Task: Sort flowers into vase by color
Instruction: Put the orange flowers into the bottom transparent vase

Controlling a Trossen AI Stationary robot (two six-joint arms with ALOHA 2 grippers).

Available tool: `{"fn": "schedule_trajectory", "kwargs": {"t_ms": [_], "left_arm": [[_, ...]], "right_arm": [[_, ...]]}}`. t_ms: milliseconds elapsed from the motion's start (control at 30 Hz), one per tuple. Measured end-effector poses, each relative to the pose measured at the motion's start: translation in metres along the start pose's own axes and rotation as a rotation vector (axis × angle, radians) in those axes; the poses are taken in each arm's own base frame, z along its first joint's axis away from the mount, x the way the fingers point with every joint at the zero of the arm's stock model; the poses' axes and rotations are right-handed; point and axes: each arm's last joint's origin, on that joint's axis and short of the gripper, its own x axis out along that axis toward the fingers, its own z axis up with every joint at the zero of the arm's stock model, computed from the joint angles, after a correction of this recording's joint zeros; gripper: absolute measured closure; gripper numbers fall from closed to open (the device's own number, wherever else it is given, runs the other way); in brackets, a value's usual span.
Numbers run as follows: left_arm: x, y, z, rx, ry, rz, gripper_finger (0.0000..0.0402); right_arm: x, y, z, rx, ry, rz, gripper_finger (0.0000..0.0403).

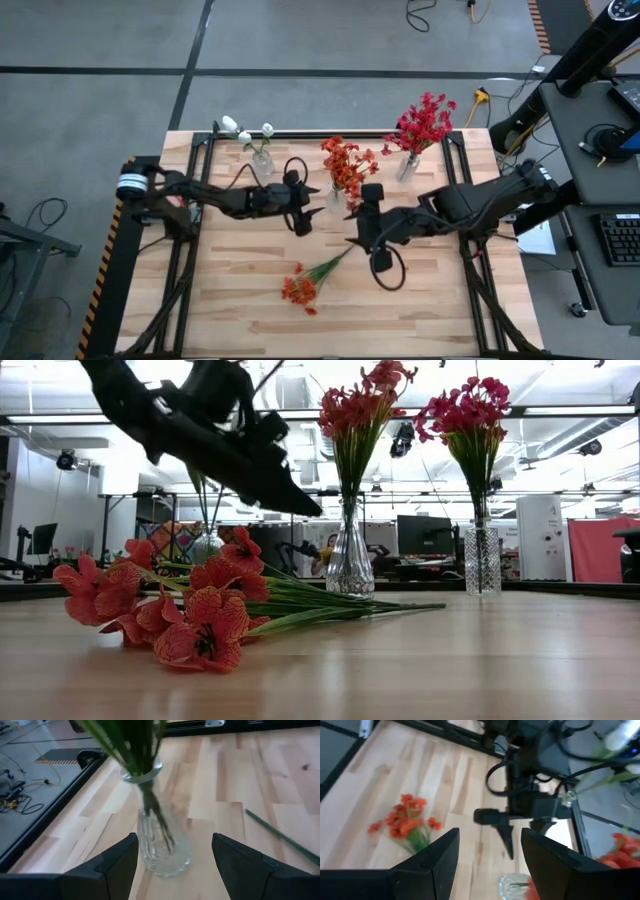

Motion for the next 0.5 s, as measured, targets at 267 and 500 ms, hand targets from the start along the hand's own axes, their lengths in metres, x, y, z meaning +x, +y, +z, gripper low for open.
{"fn": "schedule_trajectory", "kwargs": {"t_ms": [267,500], "left_arm": [[-0.032,-0.020,0.016,0.051,0.006,-0.071,0.0166],[-0.074,-0.034,0.032,0.071,-0.018,-0.124,0.0166]], "right_arm": [[0.014,0.035,-0.001,-0.021,0.040,0.065,0.0197],[0.054,0.063,-0.010,-0.023,0.136,0.083,0.0197]]}}
